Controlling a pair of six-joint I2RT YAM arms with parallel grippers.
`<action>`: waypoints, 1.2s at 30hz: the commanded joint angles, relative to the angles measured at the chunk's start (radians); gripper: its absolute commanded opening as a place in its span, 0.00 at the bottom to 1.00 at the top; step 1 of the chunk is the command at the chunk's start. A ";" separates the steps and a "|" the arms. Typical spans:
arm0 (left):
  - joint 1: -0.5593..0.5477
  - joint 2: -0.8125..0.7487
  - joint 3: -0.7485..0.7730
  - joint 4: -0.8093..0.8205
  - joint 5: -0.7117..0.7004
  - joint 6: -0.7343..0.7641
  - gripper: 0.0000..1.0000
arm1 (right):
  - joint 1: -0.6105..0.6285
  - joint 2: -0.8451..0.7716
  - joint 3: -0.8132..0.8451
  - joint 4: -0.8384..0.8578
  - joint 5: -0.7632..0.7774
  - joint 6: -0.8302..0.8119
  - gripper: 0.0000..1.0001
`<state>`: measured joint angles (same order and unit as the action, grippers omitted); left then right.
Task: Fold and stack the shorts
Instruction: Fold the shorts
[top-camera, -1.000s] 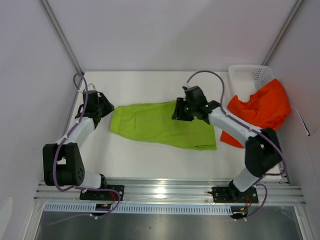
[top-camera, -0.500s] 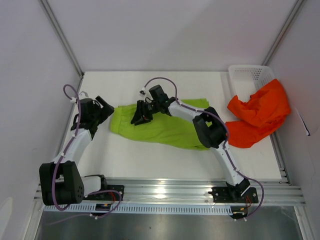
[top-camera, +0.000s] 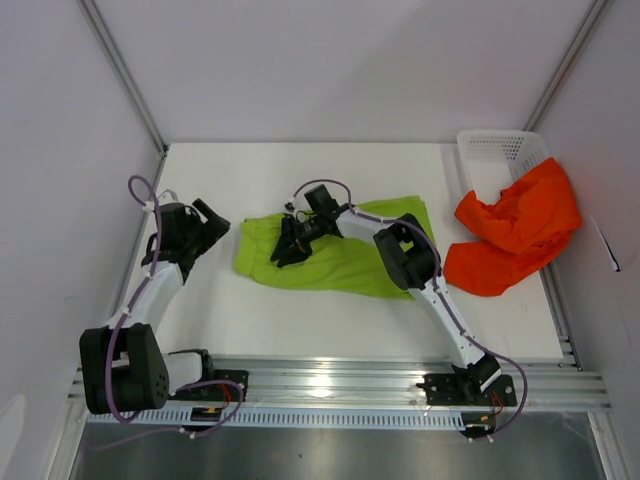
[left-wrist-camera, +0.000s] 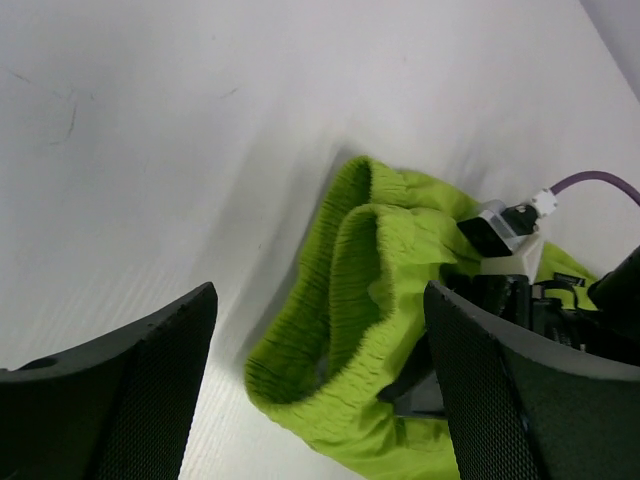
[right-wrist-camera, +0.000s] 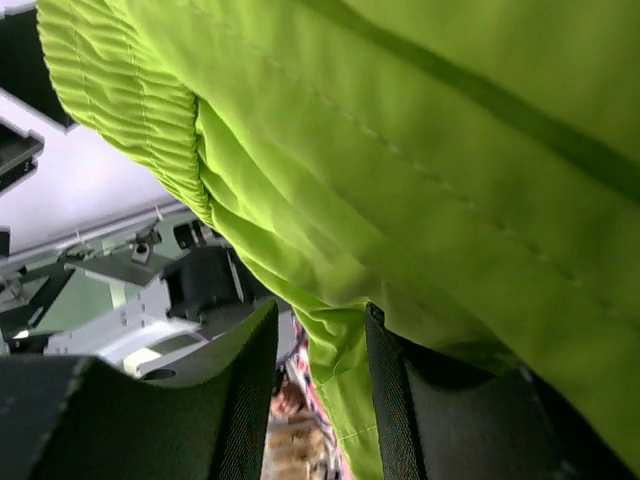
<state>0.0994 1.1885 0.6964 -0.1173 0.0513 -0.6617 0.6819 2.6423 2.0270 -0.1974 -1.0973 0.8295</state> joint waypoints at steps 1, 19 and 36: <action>-0.004 0.040 -0.041 0.048 0.097 0.036 0.86 | -0.086 -0.095 -0.228 -0.258 0.055 -0.175 0.44; -0.228 0.100 -0.225 0.320 0.254 -0.055 0.99 | -0.143 -0.093 -0.177 -0.468 0.241 -0.380 0.43; -0.383 0.210 -0.293 0.683 0.127 -0.274 0.99 | -0.125 -0.110 -0.182 -0.470 0.246 -0.394 0.42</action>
<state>-0.2600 1.3563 0.4023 0.4629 0.2455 -0.8555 0.5308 2.4836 1.8690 -0.6205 -0.9951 0.4843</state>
